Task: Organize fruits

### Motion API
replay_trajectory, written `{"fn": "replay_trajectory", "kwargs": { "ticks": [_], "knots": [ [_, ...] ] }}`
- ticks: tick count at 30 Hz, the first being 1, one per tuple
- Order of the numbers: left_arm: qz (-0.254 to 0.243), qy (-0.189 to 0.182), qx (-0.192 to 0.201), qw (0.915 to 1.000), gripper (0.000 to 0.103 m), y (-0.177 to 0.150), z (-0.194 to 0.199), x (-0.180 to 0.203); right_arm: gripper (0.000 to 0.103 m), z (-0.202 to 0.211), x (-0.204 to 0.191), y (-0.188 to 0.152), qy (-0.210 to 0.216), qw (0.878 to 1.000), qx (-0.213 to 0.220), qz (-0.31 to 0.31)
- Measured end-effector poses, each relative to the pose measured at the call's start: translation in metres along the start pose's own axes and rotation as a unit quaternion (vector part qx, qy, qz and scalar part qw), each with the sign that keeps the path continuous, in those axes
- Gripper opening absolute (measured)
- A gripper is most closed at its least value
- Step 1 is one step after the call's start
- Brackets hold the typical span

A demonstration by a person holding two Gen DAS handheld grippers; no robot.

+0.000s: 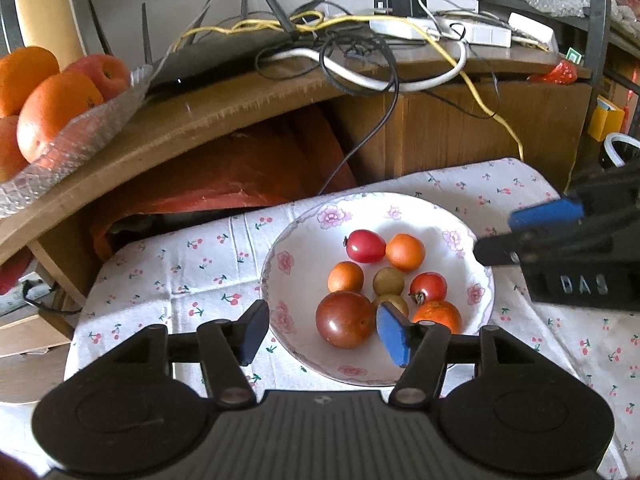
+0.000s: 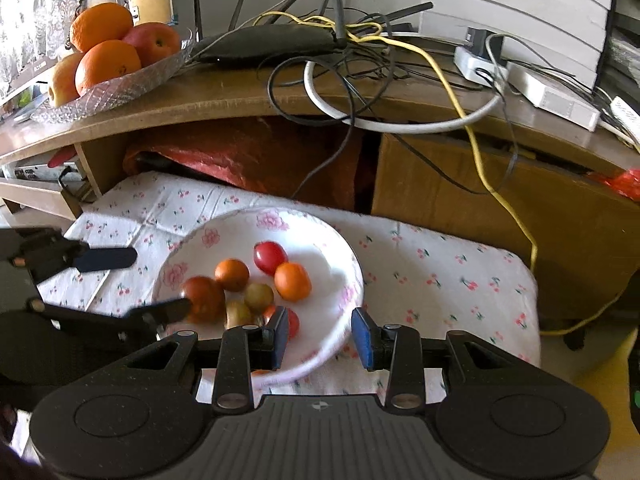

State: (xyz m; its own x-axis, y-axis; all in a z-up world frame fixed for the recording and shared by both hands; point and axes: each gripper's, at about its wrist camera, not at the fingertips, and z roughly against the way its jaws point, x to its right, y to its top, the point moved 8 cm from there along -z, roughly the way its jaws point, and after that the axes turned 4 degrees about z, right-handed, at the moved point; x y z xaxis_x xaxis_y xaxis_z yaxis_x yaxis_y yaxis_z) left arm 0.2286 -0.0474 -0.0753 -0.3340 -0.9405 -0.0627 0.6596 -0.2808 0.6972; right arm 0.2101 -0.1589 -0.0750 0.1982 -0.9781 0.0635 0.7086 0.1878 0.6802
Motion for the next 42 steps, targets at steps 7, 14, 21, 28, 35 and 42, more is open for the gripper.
{"fn": "replay_trajectory", "kwargs": {
  "ticks": [7, 14, 21, 28, 35, 42],
  "knots": [
    [0.019, 0.003, 0.024, 0.9995, 0.089, 0.000, 0.021, -0.001, 0.032, 0.022, 0.005, -0.010, -0.007, 1.000, 0.007, -0.021],
    [0.029, 0.000, 0.034, 0.9990, 0.094, -0.004, 0.038, -0.002, 0.032, 0.036, -0.005, -0.013, -0.006, 1.000, 0.018, -0.012],
    [0.025, 0.014, 0.033, 0.9991, 0.096, -0.016, 0.045, -0.004, 0.034, 0.045, -0.007, -0.024, -0.008, 1.000, 0.014, -0.018],
    [0.034, 0.018, 0.035, 0.9987, 0.100, -0.025, 0.054, -0.006, 0.034, 0.055, -0.010, -0.037, -0.009, 0.999, 0.012, -0.030],
    [0.056, 0.018, 0.035, 0.9977, 0.101, -0.036, 0.063, -0.010, 0.035, 0.067, -0.017, -0.052, -0.004, 0.999, 0.010, -0.042],
    [0.074, 0.023, 0.042, 0.9961, 0.103, -0.049, 0.077, -0.011, 0.035, 0.077, -0.026, -0.068, 0.001, 0.999, 0.005, -0.053]
  ]
}}
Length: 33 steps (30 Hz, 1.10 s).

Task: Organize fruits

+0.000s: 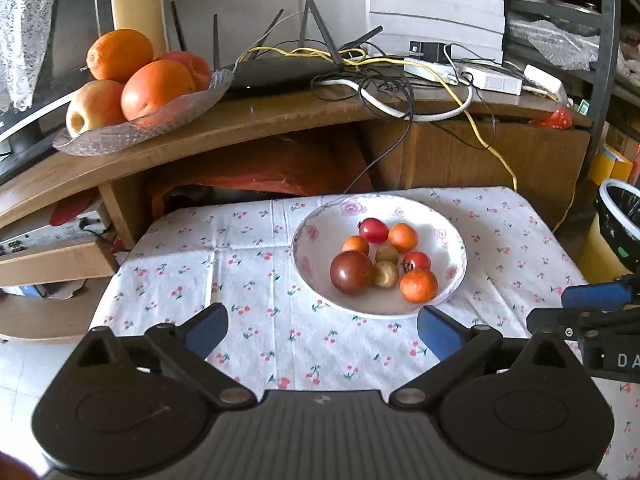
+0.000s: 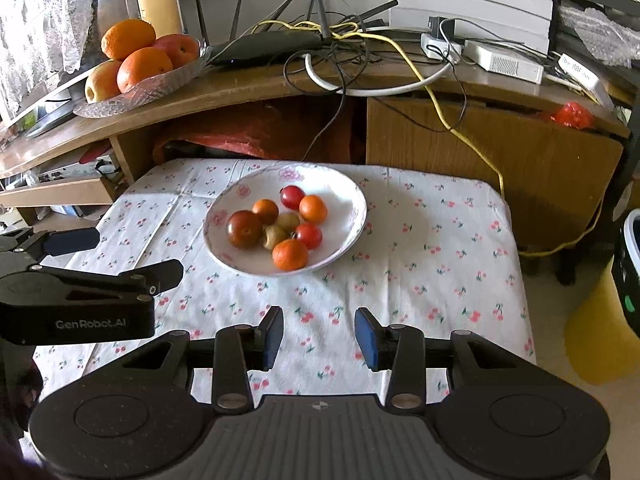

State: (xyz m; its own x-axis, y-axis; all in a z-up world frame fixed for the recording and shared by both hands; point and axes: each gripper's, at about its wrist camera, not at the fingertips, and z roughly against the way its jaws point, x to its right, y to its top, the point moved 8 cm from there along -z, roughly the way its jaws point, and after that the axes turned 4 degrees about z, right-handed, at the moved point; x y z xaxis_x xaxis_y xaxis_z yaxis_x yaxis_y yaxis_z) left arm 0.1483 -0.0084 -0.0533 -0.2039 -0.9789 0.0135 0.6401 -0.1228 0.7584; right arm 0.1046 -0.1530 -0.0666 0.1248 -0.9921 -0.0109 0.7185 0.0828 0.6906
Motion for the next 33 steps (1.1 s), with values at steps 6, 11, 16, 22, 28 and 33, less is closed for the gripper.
{"fn": "replay_trajectory", "kwargs": {
  "ticks": [6, 11, 16, 22, 28, 33],
  "knots": [
    [-0.012, 0.016, -0.007, 0.9998, 0.103, -0.014, 0.009, 0.003, 0.035, 0.009, -0.008, -0.012, 0.002, 1.000, -0.004, 0.001],
    [-0.019, 0.020, -0.010, 0.9996, 0.103, -0.025, 0.019, 0.007, 0.036, 0.017, -0.011, -0.017, 0.000, 1.000, 0.000, -0.001],
    [-0.016, 0.013, -0.007, 0.9998, 0.103, -0.031, 0.032, 0.010, 0.036, 0.028, -0.016, -0.024, -0.002, 1.000, 0.006, 0.002],
    [-0.018, 0.010, -0.003, 0.9998, 0.103, -0.036, 0.047, 0.014, 0.038, 0.042, -0.022, -0.029, -0.006, 1.000, 0.017, 0.006],
    [-0.016, 0.014, -0.005, 0.9998, 0.103, -0.044, 0.055, 0.013, 0.039, 0.051, -0.027, -0.038, -0.006, 1.000, 0.019, 0.007],
    [-0.005, 0.009, -0.007, 0.9999, 0.103, -0.047, 0.061, 0.011, 0.040, 0.055, -0.029, -0.041, -0.009, 1.000, 0.021, 0.007]
  ]
}}
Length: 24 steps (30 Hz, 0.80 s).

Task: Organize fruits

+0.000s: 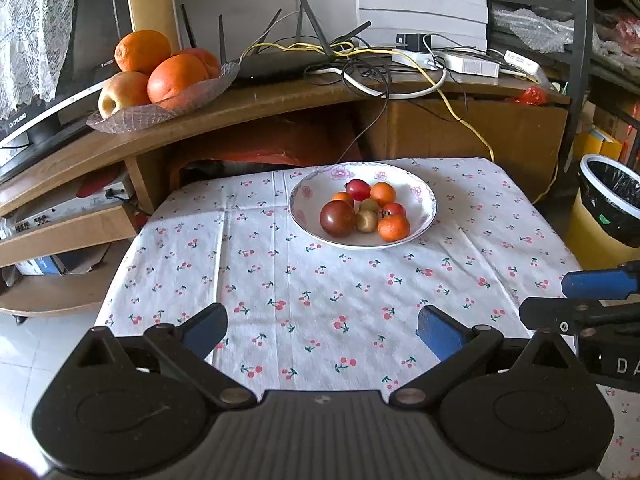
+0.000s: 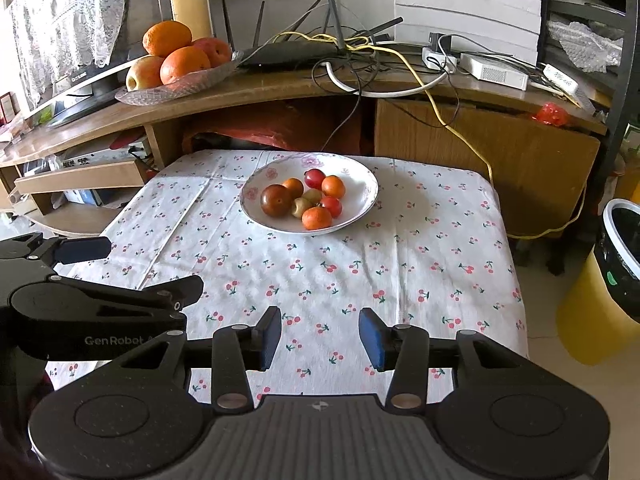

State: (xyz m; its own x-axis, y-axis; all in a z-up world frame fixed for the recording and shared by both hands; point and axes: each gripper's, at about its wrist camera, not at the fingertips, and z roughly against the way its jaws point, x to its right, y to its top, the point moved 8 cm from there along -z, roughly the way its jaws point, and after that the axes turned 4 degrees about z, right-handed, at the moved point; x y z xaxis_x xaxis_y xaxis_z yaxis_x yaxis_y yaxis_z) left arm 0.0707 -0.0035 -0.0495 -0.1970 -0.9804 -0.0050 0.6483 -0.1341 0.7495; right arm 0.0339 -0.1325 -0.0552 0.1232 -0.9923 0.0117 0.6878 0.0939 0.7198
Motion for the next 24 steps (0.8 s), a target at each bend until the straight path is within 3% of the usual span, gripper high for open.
{"fn": "replay_trajectory", "kwargs": {
  "ticks": [24],
  "knots": [
    [0.008, -0.003, -0.011, 0.9999, 0.103, -0.023, 0.017, 0.005, 0.041, 0.013, -0.007, -0.023, -0.007, 1.000, -0.009, -0.003]
  ]
}}
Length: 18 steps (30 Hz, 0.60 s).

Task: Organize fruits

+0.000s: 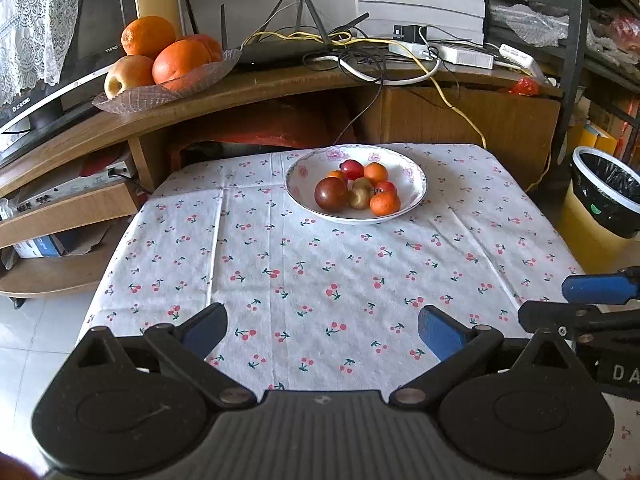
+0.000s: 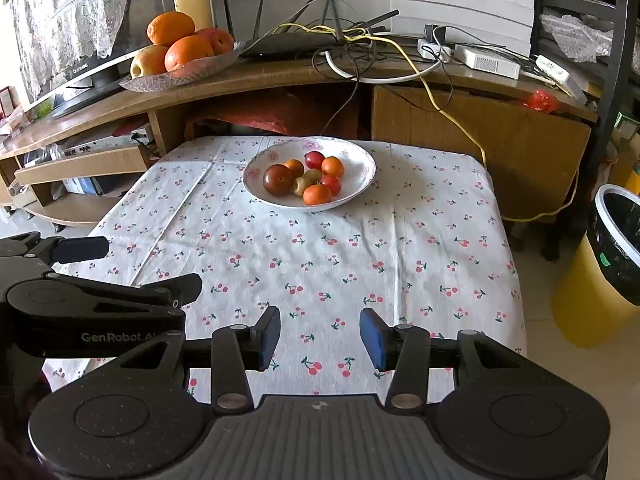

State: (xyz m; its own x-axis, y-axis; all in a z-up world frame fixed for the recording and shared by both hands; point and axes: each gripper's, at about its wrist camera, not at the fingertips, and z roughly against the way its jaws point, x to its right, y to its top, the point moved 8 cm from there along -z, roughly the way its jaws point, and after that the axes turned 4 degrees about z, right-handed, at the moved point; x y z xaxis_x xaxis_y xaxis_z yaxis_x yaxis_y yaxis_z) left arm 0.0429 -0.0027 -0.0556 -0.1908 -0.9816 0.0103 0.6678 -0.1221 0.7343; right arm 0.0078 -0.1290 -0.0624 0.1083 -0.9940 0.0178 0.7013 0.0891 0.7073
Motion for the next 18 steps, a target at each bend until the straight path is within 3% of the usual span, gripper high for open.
{"fn": "replay_trajectory", "kwargs": {
  "ticks": [18],
  "knots": [
    [-0.009, 0.002, -0.002, 1.0000, 0.103, -0.0083, 0.0060, 0.0051, 0.041, 0.0021, -0.0003, -0.0045, -0.003, 1.000, -0.001, 0.000]
  ]
}}
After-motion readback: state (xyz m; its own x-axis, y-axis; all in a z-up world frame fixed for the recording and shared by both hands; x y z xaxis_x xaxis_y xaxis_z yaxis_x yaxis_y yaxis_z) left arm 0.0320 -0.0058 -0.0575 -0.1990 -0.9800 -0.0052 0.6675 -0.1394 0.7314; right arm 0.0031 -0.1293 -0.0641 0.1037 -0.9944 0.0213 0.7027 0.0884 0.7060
